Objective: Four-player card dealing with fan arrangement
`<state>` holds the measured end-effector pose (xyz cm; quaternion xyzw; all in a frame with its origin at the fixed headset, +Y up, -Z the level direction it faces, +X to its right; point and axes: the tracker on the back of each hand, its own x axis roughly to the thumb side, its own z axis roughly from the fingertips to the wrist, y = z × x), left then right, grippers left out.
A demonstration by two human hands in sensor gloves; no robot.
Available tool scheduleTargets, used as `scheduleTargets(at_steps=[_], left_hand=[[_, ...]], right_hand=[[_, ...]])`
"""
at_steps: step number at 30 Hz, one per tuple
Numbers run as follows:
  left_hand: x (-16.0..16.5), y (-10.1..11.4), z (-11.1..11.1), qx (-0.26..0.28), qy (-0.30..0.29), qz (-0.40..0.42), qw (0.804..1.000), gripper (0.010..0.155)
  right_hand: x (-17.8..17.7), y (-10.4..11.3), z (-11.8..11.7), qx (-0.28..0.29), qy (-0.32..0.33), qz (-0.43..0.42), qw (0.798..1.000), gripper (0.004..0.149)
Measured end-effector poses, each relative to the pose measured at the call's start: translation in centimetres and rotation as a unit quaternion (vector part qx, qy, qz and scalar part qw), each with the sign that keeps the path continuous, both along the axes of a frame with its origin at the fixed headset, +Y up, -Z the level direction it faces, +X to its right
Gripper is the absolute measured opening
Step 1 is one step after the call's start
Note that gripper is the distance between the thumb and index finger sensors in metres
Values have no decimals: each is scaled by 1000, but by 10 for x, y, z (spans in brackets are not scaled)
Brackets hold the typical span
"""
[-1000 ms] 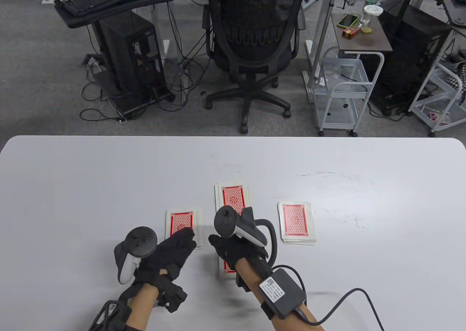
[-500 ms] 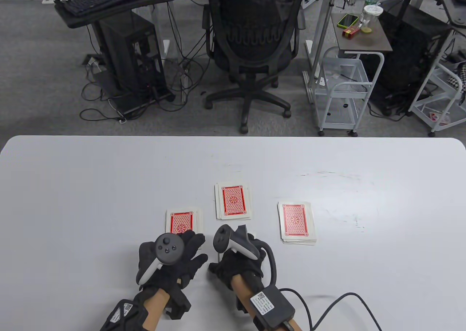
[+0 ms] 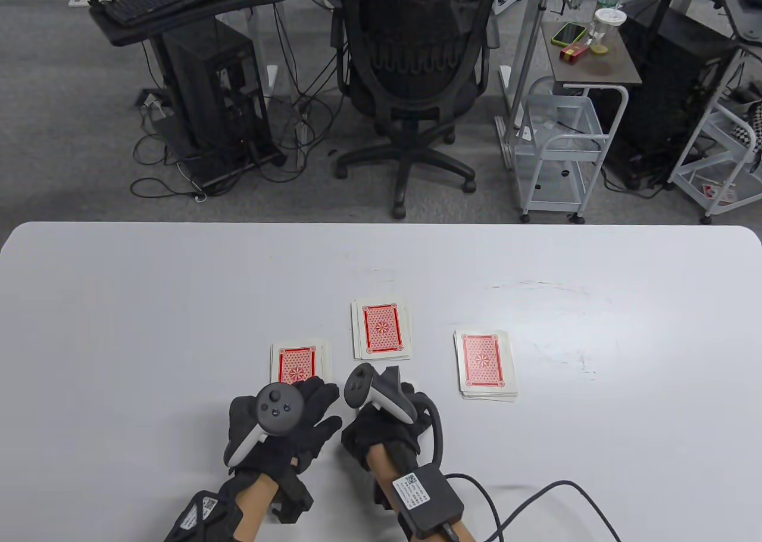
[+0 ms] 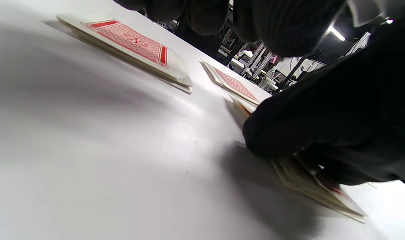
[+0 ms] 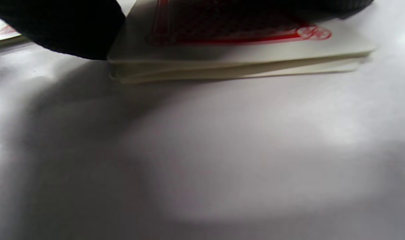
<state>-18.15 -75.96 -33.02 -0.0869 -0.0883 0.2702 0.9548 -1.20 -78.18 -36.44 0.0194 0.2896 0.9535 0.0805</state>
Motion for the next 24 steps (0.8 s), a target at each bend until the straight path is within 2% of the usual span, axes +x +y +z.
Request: scheduleTargets(at_steps=[10,13,20,24], left_hand=[[-7,5,0,10,7,22,1000,61],[-8,5,0,9,6,28,1000,60],[-8,3,0,-2,5,46,999,60],[-10,1,-1,-14,9,81,997,61]], right_hand=[[-12,-8,2,25,5,40,999,85],[-9,-5,3,63,-1,54,997,80],[1,1,5,58,19,26,998,76],[11,5,4,64,59,-3,996,75]])
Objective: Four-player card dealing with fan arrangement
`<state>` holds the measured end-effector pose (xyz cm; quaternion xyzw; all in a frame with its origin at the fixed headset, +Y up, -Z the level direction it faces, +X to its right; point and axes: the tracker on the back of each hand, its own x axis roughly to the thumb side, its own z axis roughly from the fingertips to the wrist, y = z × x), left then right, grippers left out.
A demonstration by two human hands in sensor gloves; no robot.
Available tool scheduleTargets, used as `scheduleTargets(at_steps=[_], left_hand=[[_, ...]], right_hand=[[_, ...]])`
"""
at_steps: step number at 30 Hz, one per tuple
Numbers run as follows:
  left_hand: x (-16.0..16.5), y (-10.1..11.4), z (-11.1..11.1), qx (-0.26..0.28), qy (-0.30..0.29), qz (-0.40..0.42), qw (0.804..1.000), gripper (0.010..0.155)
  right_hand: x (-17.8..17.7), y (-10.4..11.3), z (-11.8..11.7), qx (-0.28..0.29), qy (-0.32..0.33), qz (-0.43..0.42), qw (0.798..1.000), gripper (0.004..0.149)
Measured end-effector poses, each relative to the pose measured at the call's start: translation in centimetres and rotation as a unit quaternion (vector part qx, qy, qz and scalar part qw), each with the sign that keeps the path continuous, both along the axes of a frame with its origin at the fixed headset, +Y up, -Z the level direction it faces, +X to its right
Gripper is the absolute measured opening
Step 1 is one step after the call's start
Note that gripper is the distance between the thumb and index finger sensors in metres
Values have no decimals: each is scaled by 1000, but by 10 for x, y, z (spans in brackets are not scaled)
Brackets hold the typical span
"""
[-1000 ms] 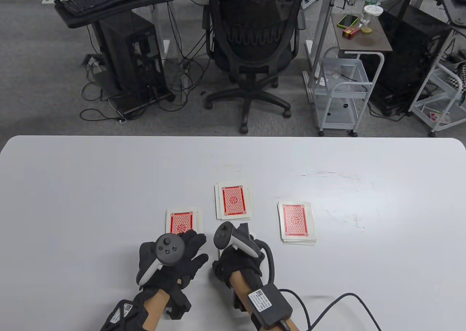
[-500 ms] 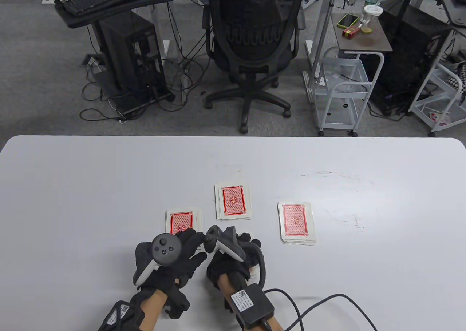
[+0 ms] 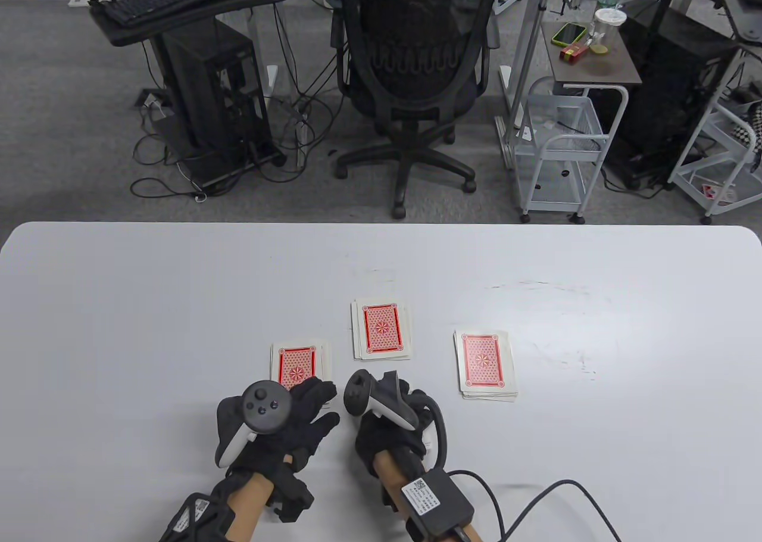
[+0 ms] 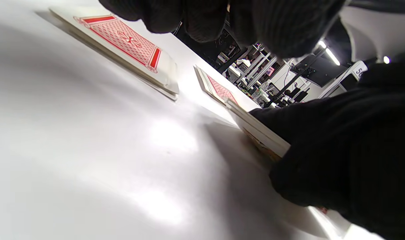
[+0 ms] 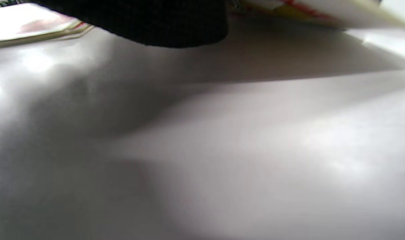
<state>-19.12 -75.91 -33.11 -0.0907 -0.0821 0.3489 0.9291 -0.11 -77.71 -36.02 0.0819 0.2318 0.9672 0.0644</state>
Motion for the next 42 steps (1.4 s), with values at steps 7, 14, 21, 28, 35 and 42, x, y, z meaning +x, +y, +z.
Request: scheduleTargets(at_steps=[7,14,21,28,35,42], left_hand=[[-6,-3,-2,-23,10,103,994,63],[-8,-10,-1,-67,19,325,943,75],[6,-23,4,-140,-43,526,838,93],[12,-39,8,-190,-30,579,793,92],[7,-41,9,-193,26,575,794,71],[8,-32,6,-200,38,569,797,65]], right_hand=[[21,30,-5,69,45,-74,994,73],[-4,71,16,199,128,-189,953,74],[-36,72,36,226,170,-226,932,74],[-40,62,36,147,205,-252,934,77],[-23,57,20,37,221,-363,904,93],[-17,63,14,19,237,-369,898,94]])
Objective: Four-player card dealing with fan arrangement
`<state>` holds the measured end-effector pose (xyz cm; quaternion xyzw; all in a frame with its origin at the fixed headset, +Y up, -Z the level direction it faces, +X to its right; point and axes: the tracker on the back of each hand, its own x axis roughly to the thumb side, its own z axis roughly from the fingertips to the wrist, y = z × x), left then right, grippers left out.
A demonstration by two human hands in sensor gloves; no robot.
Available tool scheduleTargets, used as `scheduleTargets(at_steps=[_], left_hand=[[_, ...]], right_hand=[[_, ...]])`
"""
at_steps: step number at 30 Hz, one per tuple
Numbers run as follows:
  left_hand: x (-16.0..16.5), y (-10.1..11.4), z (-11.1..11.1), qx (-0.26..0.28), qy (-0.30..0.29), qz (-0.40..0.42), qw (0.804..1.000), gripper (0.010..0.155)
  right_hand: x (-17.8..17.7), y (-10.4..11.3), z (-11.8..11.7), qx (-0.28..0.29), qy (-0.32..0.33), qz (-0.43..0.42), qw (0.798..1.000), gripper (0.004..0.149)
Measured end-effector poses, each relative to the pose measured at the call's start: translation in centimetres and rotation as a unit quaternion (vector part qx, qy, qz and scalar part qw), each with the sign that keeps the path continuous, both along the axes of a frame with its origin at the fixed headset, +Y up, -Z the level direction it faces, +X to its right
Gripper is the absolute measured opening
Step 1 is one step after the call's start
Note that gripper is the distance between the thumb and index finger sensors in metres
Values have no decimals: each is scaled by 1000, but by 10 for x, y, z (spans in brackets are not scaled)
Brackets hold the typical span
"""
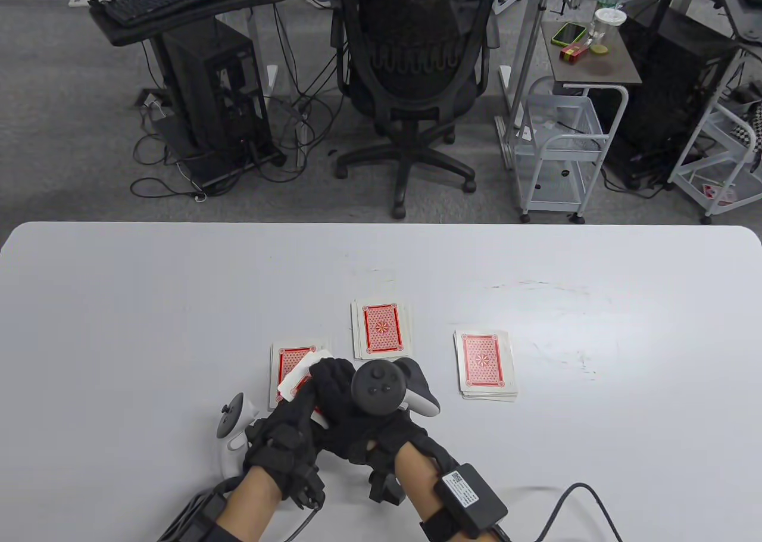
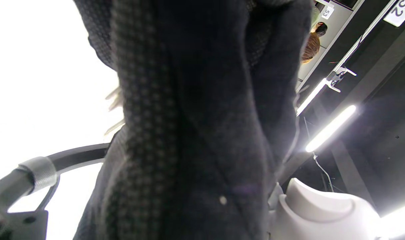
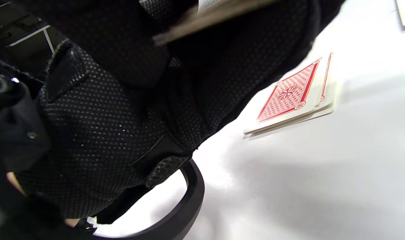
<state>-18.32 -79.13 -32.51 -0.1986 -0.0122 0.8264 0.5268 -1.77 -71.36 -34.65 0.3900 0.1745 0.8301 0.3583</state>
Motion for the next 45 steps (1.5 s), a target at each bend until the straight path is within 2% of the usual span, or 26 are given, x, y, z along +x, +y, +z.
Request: scheduleTargets(at_steps=[3,7,10,13,14,16,18,21,23,25,28,31,33,35,38,40,42,45], left_hand=[[1,8,-4,4,1,-40,999,62],[4,23,-7,35,-3,-96,995,60],[9,41,-11,79,17,-174,981,59],[16,55,-13,127,40,-256,958,58],[19,57,-12,136,53,-269,952,57],[24,56,-10,138,80,-263,952,57],[32,56,-8,136,81,-251,955,57],[38,59,-6,163,50,-264,949,62],[42,59,-5,162,22,-225,960,71],[47,59,-4,163,-38,-171,971,87],[51,59,-1,175,-79,-142,971,99],[52,62,1,186,-100,-133,968,97],[50,65,2,190,-79,-153,967,94],[44,68,3,190,-44,-215,957,91],[38,65,0,183,-17,-285,941,95],[36,58,-2,161,-16,-274,948,96],[38,50,-6,151,-45,-230,960,94],[43,39,-8,131,-75,-154,977,82]], right_hand=[[11,6,-2,-7,-4,-18,1000,94],[35,17,-2,-37,-31,-77,996,89],[55,21,3,-47,-90,-132,986,77],[71,15,12,-65,-173,-179,966,63],[73,11,13,-70,-182,-193,962,62],[73,2,14,-89,-170,-181,965,63],[70,-3,14,-76,-144,-152,975,69],[64,-6,14,-69,-114,-130,982,76],[60,-6,15,-57,-103,-120,986,82],[59,-6,16,-35,-98,-113,988,86],[67,-6,14,-14,-138,-137,981,84],[82,-6,11,2,-232,-177,956,62],[93,-9,6,-34,-251,-229,940,55],[100,-13,2,-76,-232,-262,933,53],[107,-21,-4,-119,-205,-296,925,52],[107,-27,-7,-148,-168,-311,924,51],[103,-32,-8,-182,-139,-303,925,50],[98,-40,-7,-191,-126,-239,944,50]])
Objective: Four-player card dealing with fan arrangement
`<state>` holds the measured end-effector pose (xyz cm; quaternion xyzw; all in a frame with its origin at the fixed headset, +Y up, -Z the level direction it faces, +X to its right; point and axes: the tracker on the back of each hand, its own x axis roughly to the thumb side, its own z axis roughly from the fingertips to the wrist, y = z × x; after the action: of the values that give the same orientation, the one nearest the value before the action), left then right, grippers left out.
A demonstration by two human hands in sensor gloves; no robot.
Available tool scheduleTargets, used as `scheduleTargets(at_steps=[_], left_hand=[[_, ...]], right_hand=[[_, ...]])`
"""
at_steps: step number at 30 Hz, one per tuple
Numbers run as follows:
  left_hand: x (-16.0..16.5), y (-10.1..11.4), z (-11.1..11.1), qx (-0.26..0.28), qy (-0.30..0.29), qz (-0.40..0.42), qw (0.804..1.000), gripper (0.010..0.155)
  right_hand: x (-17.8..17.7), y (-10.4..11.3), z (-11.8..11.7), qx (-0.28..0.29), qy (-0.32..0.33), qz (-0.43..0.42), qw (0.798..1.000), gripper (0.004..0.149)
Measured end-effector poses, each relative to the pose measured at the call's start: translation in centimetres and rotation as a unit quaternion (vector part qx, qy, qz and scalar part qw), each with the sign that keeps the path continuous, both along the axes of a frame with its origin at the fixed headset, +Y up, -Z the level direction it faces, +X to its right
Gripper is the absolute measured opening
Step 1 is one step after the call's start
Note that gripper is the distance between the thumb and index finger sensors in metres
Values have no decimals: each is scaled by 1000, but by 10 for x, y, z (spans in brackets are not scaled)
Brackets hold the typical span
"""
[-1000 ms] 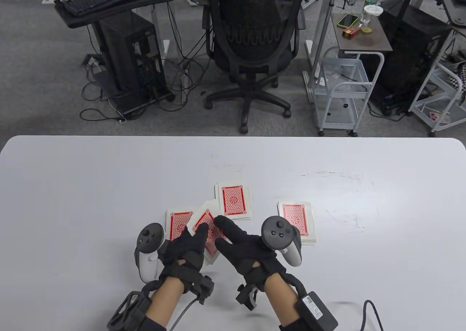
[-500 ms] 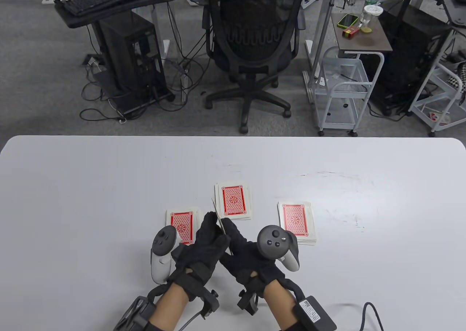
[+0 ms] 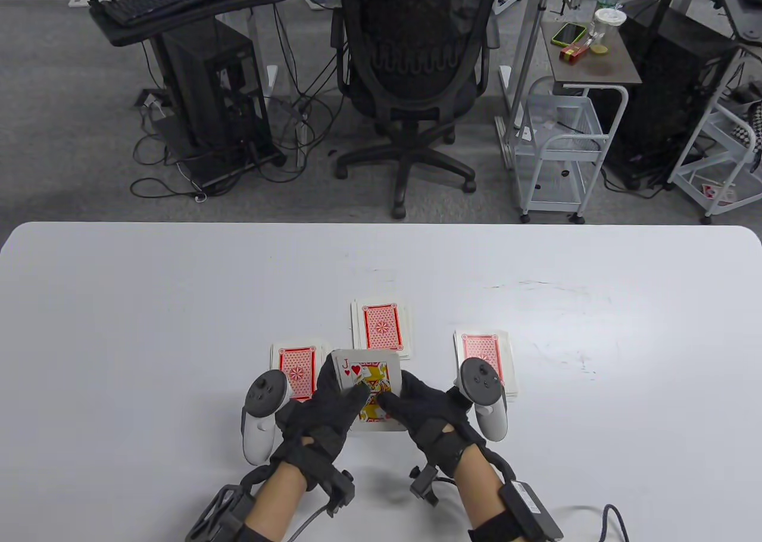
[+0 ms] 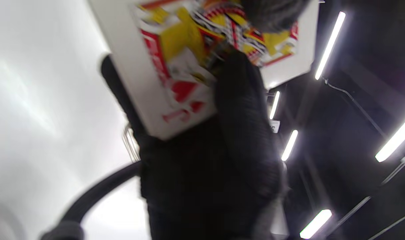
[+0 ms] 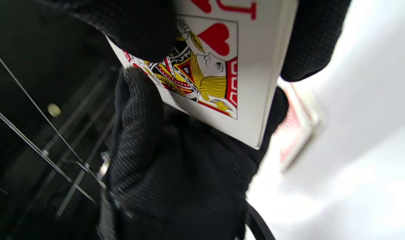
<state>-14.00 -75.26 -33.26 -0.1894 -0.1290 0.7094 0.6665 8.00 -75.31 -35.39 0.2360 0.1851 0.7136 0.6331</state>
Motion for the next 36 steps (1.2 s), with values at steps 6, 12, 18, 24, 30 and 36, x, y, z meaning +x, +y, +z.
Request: scheduleTargets(at_steps=[6,12,18,24,30,36], left_hand=[[-7,-7,-2,34,42,-57,997,48],[-15,-2,-1,99,82,-146,981,44],[-10,-19,-7,48,35,-259,964,67],[-12,-16,-5,53,70,-253,964,56],[-8,-21,-5,31,51,-230,971,71],[-8,-16,-1,27,87,-216,972,63]], right_hand=[[8,-4,-1,21,-44,120,992,57],[22,7,-3,60,-82,116,988,41],[22,-7,-4,10,-70,196,978,63],[15,-8,-3,5,-103,168,980,41],[11,-14,-2,-27,-88,160,983,54],[7,-4,2,-14,-112,195,974,54]])
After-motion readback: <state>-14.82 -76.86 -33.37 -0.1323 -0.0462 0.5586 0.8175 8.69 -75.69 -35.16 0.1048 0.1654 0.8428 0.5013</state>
